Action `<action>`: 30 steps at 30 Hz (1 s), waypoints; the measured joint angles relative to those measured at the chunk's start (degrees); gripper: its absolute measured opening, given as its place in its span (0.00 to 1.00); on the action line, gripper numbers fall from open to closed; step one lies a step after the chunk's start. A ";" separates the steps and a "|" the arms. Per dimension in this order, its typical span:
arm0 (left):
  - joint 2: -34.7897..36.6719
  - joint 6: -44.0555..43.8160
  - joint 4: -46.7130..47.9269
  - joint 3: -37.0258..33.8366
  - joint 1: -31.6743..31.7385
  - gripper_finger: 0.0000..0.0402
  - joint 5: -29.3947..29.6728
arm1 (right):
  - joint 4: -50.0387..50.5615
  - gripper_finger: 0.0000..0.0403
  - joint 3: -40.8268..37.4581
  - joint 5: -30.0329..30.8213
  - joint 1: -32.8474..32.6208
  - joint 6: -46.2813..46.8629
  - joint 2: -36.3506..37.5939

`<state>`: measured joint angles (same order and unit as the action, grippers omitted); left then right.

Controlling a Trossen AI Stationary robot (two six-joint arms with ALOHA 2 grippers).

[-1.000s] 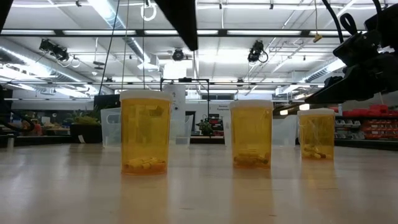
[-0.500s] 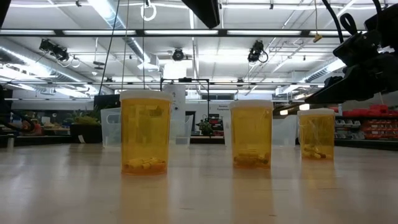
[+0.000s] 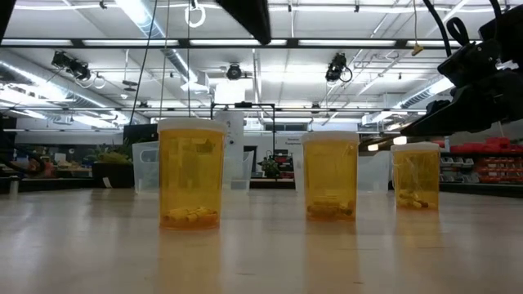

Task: Pick and place medicine bottles into bin by pill shape (circle, oval)
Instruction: Put the big orange pill bottle into the right transparent bin

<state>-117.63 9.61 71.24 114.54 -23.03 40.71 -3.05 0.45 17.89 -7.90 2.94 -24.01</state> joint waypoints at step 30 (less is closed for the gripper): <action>33.94 9.26 -62.37 -58.65 13.45 0.08 -25.23 | -9.66 0.64 -0.04 -0.52 0.70 4.49 0.00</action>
<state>-83.69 18.87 8.87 55.90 -9.58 15.47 -12.71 0.41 17.37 -7.20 7.43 -24.01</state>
